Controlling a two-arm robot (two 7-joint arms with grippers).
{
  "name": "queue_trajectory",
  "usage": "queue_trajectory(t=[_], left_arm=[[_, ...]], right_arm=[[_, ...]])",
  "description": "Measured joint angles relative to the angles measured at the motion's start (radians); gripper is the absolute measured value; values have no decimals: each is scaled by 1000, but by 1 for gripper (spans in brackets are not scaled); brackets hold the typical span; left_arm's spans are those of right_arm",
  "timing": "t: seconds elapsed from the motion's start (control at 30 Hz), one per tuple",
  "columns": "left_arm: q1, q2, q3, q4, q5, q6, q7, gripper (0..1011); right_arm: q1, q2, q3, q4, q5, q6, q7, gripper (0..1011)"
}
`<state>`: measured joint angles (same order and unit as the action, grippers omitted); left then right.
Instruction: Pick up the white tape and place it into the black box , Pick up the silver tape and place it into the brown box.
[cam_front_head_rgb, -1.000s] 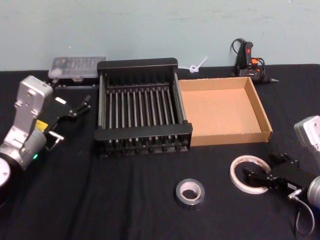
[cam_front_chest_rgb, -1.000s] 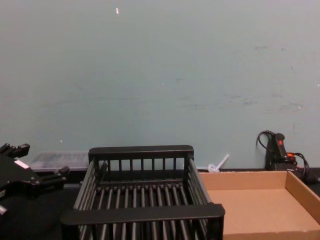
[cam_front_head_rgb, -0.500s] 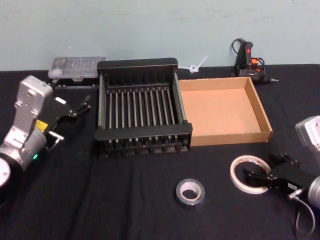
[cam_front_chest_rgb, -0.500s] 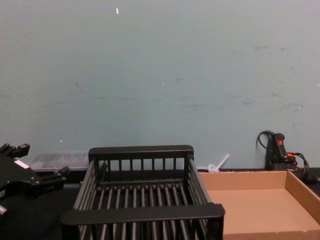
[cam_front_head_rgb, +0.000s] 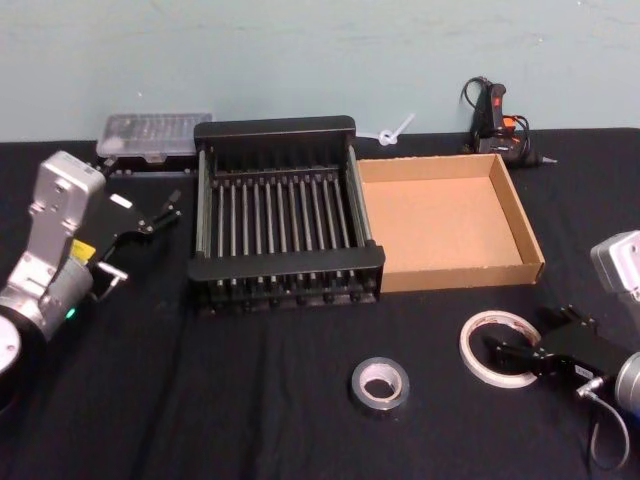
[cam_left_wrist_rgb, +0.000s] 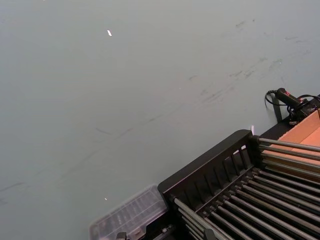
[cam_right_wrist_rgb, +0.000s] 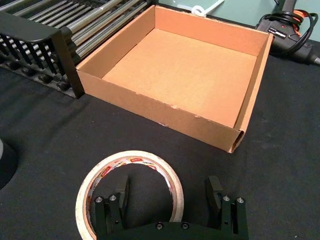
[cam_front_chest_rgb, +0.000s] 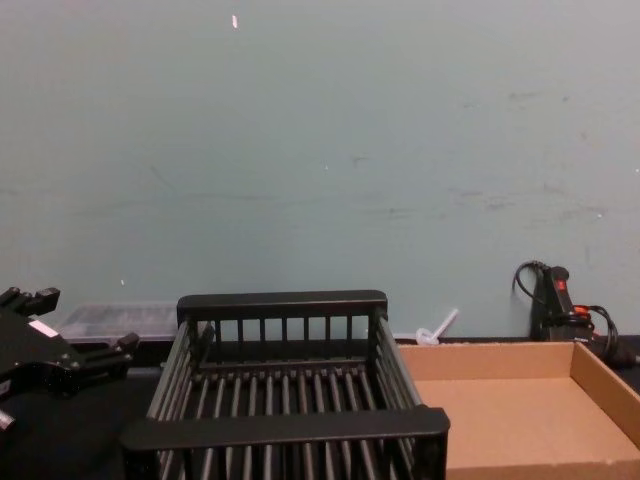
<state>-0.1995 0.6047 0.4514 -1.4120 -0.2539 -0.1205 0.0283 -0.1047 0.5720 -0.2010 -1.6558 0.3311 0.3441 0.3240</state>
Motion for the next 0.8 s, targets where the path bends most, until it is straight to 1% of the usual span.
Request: queue_trajectory(t=[0.8], left_arm=[[0, 0, 0, 0, 0, 0, 0, 1001]], right_arm=[[1, -3, 2, 2, -5, 2, 6, 1003]])
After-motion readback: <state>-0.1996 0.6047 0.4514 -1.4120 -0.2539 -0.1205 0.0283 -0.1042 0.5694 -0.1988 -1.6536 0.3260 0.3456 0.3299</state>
